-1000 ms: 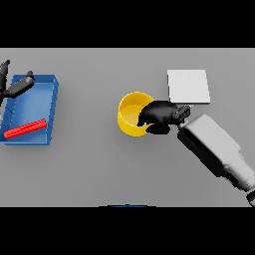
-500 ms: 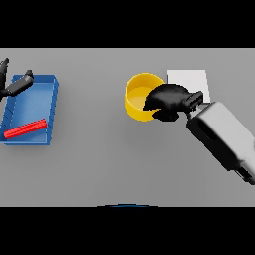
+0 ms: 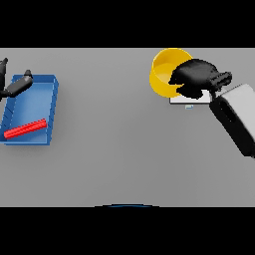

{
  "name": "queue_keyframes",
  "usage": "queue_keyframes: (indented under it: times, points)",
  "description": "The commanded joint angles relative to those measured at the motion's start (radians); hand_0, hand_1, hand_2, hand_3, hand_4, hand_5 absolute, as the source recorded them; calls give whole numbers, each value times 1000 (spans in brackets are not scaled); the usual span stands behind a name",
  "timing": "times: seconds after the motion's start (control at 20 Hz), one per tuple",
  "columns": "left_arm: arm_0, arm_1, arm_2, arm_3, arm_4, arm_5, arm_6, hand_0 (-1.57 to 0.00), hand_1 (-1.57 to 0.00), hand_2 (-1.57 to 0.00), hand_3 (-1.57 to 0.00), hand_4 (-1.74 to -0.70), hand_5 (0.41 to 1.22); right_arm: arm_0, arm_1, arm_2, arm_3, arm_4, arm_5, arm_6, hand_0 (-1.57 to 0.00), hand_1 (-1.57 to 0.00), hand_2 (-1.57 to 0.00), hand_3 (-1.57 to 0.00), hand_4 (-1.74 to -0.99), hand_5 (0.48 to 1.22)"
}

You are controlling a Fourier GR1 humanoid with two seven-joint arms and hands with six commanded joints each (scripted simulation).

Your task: Pick up the red beaker and tilt it to pour out 1 green nut into yellow bowl. Pick up the yellow bowl and place it on the metallic measuring scale.

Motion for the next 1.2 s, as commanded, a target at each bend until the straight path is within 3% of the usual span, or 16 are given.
queue_keyframes:
  times: [0.0, 0.35, 0.6, 0.7, 0.85, 0.95, 1.0, 1.1, 1.15]
  points:
    - [8, 16, 5, -14, 8, -6, 9, 1, 1, 1, 1, -811, 743, -10, 5, -11, 37, -6, -9, -4, -1571, -1571, -1570, -1220, -1720, 1221]
    - [5, 17, 4, -18, 8, -3, 41, 1, 1, 1, 1, -823, 772, -50, 3, -27, 285, 21, -117, -61, -1571, -1571, -1571, -1182, -1721, 1221]
    - [21, 27, 8, -23, 17, -10, 40, 1, 1, 1, 1, -814, 757, -78, 40, -22, 461, 44, -207, -86, -1571, -1566, -1571, -1360, -1724, 1221]
    - [14, 25, 2, -26, 13, -11, 50, 1, 1, 1, 1, -807, 749, -93, 56, -18, 527, 48, -238, -125, -1571, -1568, -1571, -1410, -1724, 1221]
    - [5, 9, -2, -5, 2, -8, 34, 1, 1, 1, 1, -796, 733, -105, 71, -13, 579, 47, -262, -131, -1571, -1518, -1563, -1482, -1727, 1221]
    - [0, 5, 3, 0, 4, -2, 35, 1, 1, 1, 1, -800, 725, -115, 93, -11, 617, 48, -279, -106, -1571, -1491, -1566, -1497, -1727, 1221]
    - [-5, 8, 2, -8, 5, -6, 44, 1, 1, 1, 1, -805, 728, -113, 95, -9, 633, 46, -293, -124, -1571, -1475, -1567, -1510, -1727, 1221]
    - [-2, 12, 7, -6, 9, -7, 38, 1, 1, 1, 1, -806, 734, -130, 101, -10, 680, 43, -304, -154, -1548, -1420, -1568, -1481, -1721, 1221]
    - [-9, 7, 2, -5, 6, -9, 48, 1, 1, 1, 1, -809, 734, -134, 107, -7, 692, 41, -304, -157, -1527, -1401, -1569, -1320, -1725, 1221]
